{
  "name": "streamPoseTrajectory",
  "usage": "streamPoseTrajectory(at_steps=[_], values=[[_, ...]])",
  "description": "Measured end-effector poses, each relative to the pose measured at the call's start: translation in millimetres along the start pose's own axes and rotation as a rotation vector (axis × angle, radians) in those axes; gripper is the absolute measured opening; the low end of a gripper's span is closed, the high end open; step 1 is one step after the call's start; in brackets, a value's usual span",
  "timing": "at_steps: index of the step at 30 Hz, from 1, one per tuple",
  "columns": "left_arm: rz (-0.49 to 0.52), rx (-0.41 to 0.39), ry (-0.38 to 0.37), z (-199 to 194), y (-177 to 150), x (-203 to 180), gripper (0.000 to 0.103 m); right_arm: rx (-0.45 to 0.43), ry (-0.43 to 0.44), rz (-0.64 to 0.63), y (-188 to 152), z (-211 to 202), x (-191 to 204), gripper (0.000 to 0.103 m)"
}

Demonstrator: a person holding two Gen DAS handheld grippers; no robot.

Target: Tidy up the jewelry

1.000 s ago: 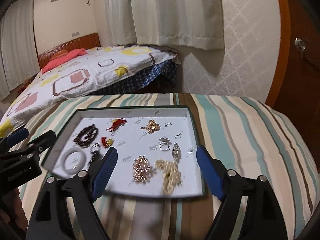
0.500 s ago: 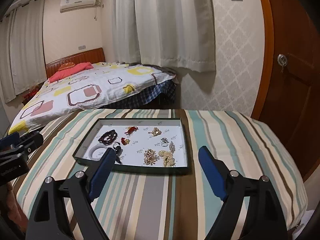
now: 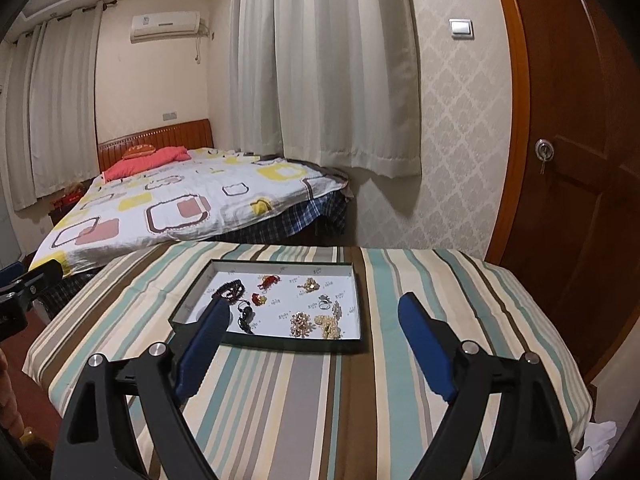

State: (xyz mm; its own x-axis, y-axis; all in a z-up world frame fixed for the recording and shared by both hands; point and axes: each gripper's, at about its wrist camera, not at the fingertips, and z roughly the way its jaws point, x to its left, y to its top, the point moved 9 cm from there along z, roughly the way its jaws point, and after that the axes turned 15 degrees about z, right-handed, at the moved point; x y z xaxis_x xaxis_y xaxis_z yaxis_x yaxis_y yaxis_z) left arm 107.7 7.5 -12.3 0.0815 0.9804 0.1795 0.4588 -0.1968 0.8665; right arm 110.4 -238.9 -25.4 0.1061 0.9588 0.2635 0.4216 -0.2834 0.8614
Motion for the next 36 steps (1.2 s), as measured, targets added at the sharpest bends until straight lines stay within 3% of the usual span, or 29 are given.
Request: streamPoseTrajectory(at_steps=[11,36], values=[[-0.008,-0.034,0.002,-21.7,1.7,4.8,0.099,-0.046,0.014,-0.006,4.4,-26.0,5.6,0.084],[-0.008,-0.036,-0.006,-29.8,4.8,0.8,0.099,-0.053,0.016,-0.01,5.4,-29.2,7.8,0.084]])
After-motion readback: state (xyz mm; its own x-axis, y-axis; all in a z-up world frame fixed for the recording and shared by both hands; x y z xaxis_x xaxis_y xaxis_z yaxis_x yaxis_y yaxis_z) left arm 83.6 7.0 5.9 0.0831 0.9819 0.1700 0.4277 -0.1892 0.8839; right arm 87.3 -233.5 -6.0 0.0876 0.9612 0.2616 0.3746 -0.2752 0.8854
